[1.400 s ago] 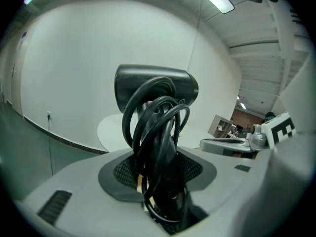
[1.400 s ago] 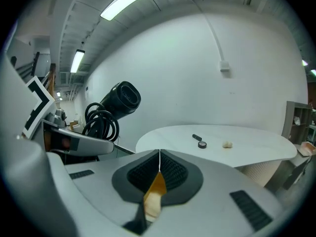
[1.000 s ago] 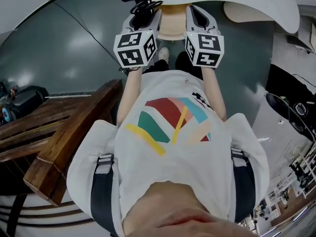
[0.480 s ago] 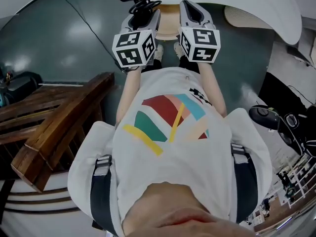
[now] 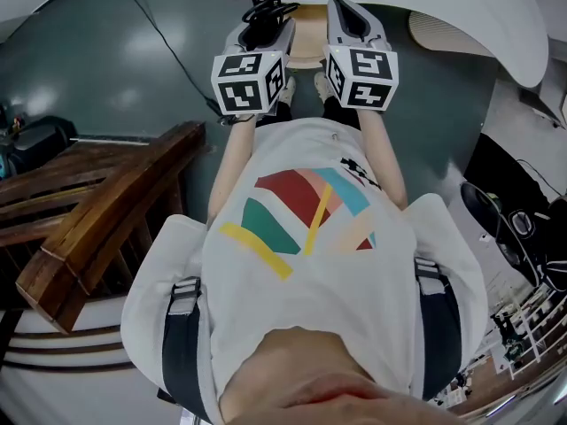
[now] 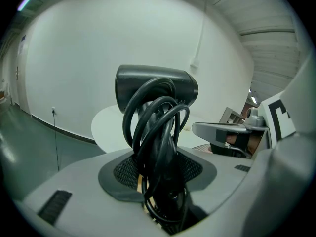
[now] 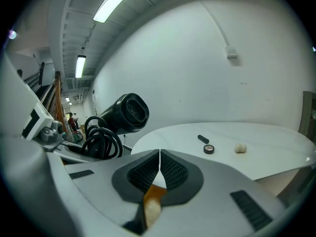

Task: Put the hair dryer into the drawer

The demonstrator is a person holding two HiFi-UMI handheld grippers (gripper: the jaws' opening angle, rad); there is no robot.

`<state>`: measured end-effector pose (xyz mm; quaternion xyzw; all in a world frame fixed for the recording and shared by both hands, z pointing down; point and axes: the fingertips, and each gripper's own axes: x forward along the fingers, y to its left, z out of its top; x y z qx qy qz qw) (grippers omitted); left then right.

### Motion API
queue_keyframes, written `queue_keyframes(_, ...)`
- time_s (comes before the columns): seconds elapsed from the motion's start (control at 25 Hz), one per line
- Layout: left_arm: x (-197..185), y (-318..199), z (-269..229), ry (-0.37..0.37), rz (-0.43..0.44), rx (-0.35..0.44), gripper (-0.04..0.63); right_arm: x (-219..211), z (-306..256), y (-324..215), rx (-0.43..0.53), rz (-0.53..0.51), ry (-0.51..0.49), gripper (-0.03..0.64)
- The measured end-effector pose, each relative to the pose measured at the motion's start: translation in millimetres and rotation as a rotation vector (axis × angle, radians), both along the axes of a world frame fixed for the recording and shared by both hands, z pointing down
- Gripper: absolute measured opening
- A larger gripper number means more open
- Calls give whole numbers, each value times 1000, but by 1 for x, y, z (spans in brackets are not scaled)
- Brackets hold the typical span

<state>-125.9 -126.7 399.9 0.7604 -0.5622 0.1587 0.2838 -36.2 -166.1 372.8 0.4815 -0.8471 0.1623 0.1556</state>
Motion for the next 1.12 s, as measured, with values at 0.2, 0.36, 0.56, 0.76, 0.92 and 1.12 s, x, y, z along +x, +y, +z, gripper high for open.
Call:
queue_keyframes(0.2, 10, 4, 14, -6, 33, -48, 198, 4, 5, 5, -13, 5, 5, 11)
queue_keyframes(0.36, 18, 10, 28, -14, 66, -92, 198, 13, 11, 9, -30, 27, 6, 11)
queue_keyframes(0.56, 24, 20, 50, -27, 102, -171, 198, 26, 22, 16, -57, 67, 7, 11)
queue_keyframes(0.76, 31, 25, 71, -80, 144, -239, 198, 41, 32, 18, -89, 93, 5, 11)
queue_keyframes(0.92, 37, 29, 87, -139, 194, -297, 198, 51, 38, 19, -106, 113, 2, 11)
queue_keyframes(1.12, 44, 35, 107, -184, 264, -378, 198, 62, 47, 22, -129, 141, 0, 11)
